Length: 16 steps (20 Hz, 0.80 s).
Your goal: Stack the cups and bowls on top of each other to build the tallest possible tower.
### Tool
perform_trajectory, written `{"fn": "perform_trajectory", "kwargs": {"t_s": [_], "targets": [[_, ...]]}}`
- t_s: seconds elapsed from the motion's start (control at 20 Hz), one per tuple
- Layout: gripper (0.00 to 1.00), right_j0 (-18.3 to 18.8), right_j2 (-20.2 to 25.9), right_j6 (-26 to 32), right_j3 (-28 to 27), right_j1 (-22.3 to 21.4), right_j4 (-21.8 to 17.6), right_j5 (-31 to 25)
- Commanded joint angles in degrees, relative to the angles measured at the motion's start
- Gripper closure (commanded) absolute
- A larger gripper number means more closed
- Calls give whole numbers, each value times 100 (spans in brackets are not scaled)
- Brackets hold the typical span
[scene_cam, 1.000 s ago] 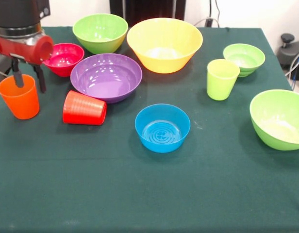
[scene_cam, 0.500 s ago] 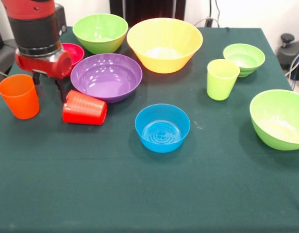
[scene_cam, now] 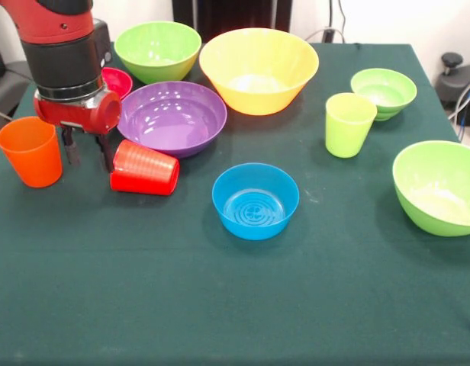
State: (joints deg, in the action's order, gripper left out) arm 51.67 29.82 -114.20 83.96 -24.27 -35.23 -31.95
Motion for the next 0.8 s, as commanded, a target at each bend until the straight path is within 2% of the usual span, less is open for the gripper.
{"fn": "perform_trajectory", "kwargs": {"t_s": [0.05,0.3,0.8], "targets": [[0,5,276,1447,269,-149,-412,-195],[0,49,325,1406,648,-756,-191,-552],[0,96,469,1369,968,-1331,106,-1045]]}}
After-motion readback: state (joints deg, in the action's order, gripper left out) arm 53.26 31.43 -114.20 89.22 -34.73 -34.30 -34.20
